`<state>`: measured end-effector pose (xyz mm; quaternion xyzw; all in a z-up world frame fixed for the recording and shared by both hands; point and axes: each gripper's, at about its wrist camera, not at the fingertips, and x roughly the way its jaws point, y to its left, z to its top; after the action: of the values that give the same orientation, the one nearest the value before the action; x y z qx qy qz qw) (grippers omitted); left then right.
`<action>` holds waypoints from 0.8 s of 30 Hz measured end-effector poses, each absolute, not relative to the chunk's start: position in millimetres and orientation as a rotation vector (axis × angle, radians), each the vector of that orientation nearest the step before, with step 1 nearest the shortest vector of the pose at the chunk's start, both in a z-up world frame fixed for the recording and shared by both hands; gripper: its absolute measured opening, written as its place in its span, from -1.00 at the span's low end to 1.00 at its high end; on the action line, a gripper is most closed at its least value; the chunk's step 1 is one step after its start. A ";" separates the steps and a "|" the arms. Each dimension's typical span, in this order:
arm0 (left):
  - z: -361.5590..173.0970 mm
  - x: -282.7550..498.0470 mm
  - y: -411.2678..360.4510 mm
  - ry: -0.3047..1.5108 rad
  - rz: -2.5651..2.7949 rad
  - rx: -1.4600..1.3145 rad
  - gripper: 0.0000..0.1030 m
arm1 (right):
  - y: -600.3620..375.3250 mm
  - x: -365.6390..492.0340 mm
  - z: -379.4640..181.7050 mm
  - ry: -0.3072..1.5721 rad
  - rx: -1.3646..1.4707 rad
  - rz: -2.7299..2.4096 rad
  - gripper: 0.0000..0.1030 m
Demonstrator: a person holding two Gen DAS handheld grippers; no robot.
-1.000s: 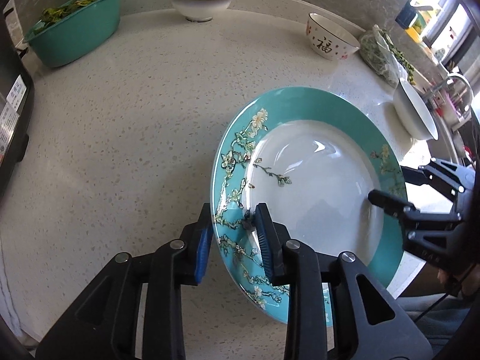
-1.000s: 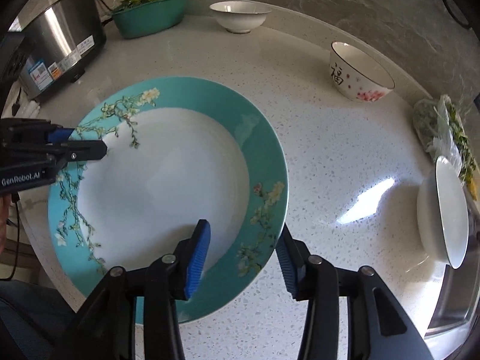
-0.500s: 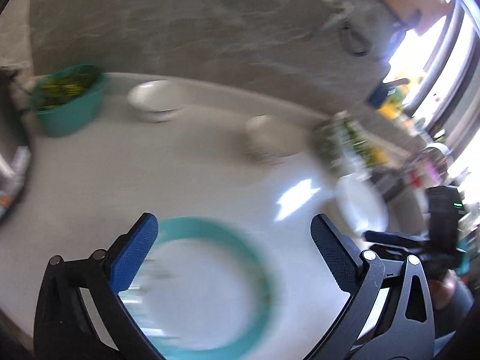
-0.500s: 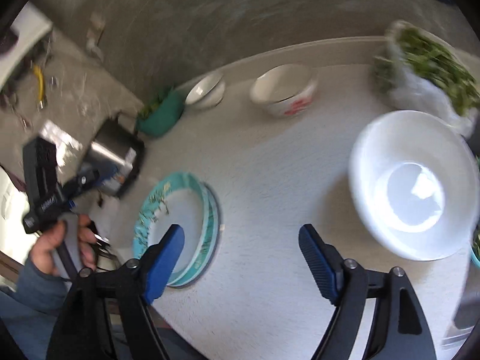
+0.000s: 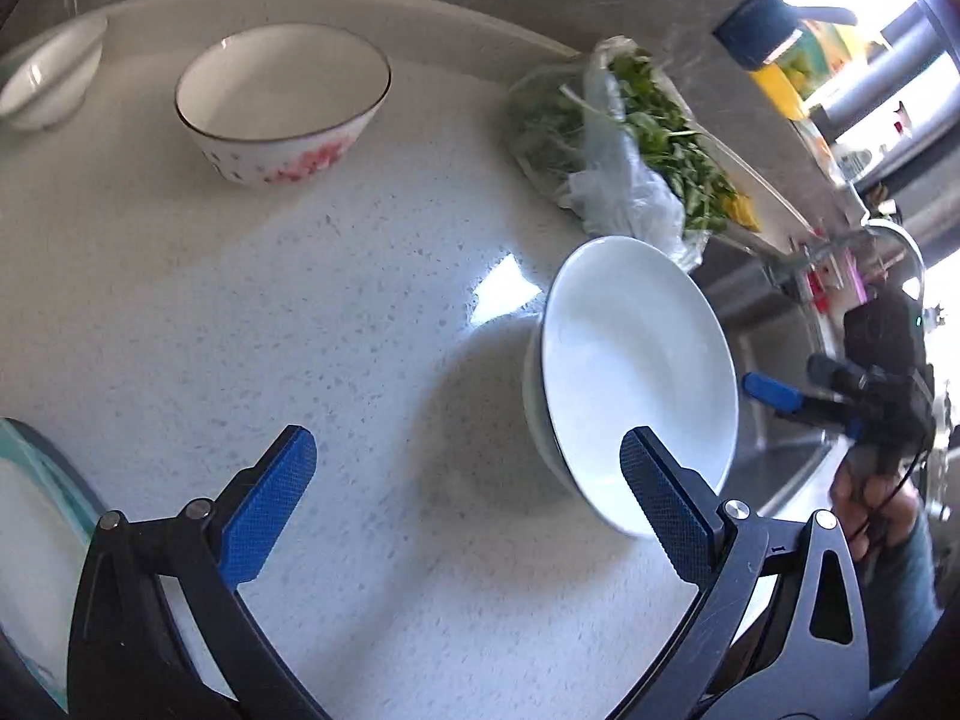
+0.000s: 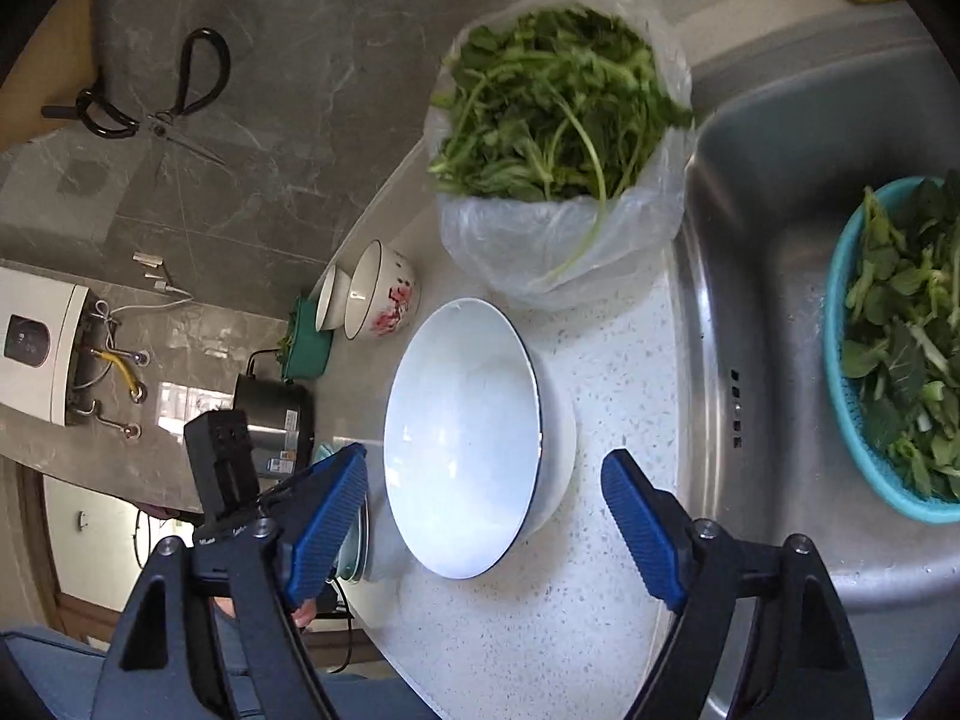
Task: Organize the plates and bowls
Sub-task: 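Move both grippers to the large white bowl and close on its rim, then lift the large white bowl with both grippers and carry it beside the plate stack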
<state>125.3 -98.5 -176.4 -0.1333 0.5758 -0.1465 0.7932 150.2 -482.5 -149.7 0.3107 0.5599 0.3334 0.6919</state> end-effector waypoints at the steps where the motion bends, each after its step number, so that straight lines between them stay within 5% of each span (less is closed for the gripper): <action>1: -180.9 129.2 -103.4 1.250 -0.301 -0.272 0.96 | -478.1 153.5 -156.3 1.264 0.680 0.748 0.58; 6: -196.0 144.3 -119.3 1.273 -0.297 -0.242 0.92 | -463.1 154.7 -175.0 1.331 0.611 0.746 0.38; 12: -214.3 154.0 -126.6 1.321 -0.312 -0.237 0.06 | -458.0 160.1 -180.3 1.345 0.611 0.759 0.24; 17: -220.2 160.8 -141.8 1.330 -0.339 -0.215 -0.18 | -461.9 164.4 -187.3 1.377 0.600 0.733 0.01; 21: -222.2 165.6 -154.0 1.324 -0.371 -0.220 -0.52 | -460.1 166.2 -191.5 1.402 0.588 0.722 -0.46; 24: -217.7 166.2 -163.8 1.319 -0.380 -0.189 -0.81 | -454.0 164.3 -187.6 1.401 0.564 0.732 -0.51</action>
<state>166.2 -163.8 -217.7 -0.0869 0.6081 -0.1754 0.7693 164.3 -454.0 -187.6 0.2501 0.6212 0.3246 0.6680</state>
